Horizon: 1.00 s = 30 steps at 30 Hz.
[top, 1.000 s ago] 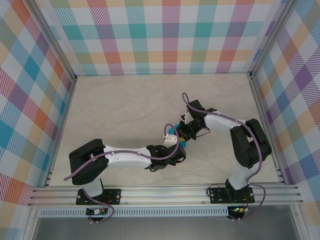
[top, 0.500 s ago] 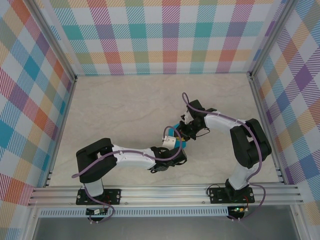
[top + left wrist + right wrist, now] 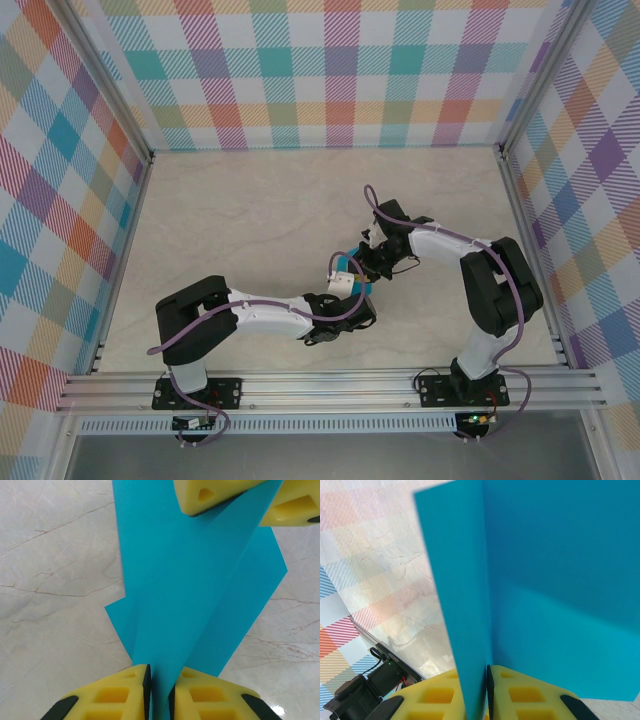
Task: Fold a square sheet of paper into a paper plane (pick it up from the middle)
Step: Fourth fold the wing at the center of the table.
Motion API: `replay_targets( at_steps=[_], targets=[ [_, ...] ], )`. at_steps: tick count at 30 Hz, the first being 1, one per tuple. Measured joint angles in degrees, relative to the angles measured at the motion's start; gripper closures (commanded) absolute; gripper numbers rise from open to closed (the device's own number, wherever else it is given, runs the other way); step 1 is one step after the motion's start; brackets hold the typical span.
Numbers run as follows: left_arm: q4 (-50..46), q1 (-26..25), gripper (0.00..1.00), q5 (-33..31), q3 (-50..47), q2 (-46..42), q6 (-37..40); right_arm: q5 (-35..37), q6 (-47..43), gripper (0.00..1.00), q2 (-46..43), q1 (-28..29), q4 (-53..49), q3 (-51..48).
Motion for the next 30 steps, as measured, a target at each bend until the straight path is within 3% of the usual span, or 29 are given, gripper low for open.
replay_targets(
  at_steps=[11,20,30],
  targets=[
    [1.1,0.0,0.92,1.0,0.0,0.0,0.0,0.0,-0.4,0.83,0.0,-0.4,-0.2,0.0],
    [1.7,0.0,0.74,1.4,0.0,0.0,-0.2,0.0,-0.7,0.87,0.0,-0.7,-0.2,0.0],
    [1.7,0.0,0.75,1.0,0.0,0.1,-0.5,0.0,-0.8,0.87,0.0,-0.7,-0.2,-0.1]
  ],
)
